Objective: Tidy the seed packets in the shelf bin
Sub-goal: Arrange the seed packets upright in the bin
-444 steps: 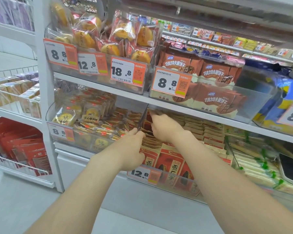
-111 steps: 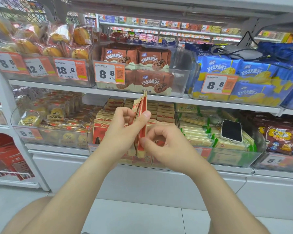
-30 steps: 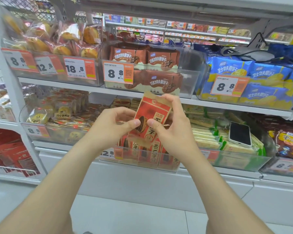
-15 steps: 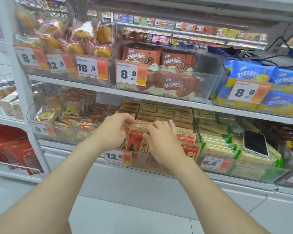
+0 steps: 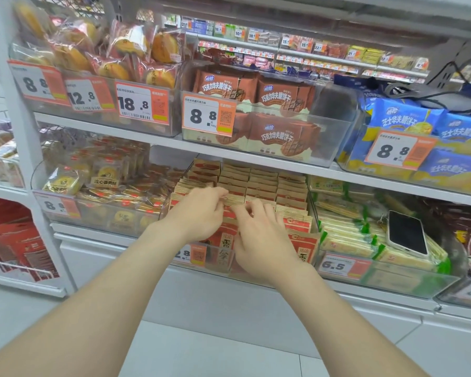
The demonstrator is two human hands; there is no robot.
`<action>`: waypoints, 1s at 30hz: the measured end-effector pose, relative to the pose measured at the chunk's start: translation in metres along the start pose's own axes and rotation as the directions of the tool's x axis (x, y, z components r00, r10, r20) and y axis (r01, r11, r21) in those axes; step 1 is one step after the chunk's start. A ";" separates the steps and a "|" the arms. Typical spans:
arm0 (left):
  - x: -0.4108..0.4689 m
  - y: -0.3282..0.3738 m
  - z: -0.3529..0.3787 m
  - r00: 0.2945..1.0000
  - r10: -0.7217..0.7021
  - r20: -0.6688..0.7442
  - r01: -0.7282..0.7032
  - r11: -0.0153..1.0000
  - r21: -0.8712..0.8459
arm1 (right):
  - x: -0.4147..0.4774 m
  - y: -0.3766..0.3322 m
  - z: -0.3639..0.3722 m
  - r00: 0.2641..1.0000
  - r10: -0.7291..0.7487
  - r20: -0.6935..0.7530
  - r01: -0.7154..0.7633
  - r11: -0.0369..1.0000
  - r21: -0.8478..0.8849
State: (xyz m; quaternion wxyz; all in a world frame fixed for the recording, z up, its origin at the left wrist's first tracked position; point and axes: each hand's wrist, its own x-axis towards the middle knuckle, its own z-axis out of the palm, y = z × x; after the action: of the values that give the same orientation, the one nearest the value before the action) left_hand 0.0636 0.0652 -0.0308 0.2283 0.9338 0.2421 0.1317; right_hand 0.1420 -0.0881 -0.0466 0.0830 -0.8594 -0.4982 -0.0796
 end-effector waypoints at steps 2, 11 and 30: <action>0.003 0.003 0.002 0.998 -0.025 0.053 0.023 0.999 0.034 | -0.002 0.006 -0.005 0.998 0.057 0.008 -0.057 0.998 -0.021; -0.001 0.009 -0.008 0.989 -0.071 -0.133 0.076 0.997 0.033 | -0.008 0.023 -0.016 0.978 0.205 -0.038 -0.203 0.978 0.036; -0.029 0.055 -0.024 0.441 0.196 -0.876 -0.474 0.879 -0.042 | -0.020 0.018 -0.060 0.932 0.224 -0.285 0.066 0.668 0.742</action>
State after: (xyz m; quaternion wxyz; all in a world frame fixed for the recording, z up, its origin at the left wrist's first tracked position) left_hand 0.0523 0.0163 0.0133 0.1790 0.7330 0.1087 0.6472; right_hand 0.1449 -0.1272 0.0060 0.5153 -0.7437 -0.4254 -0.0195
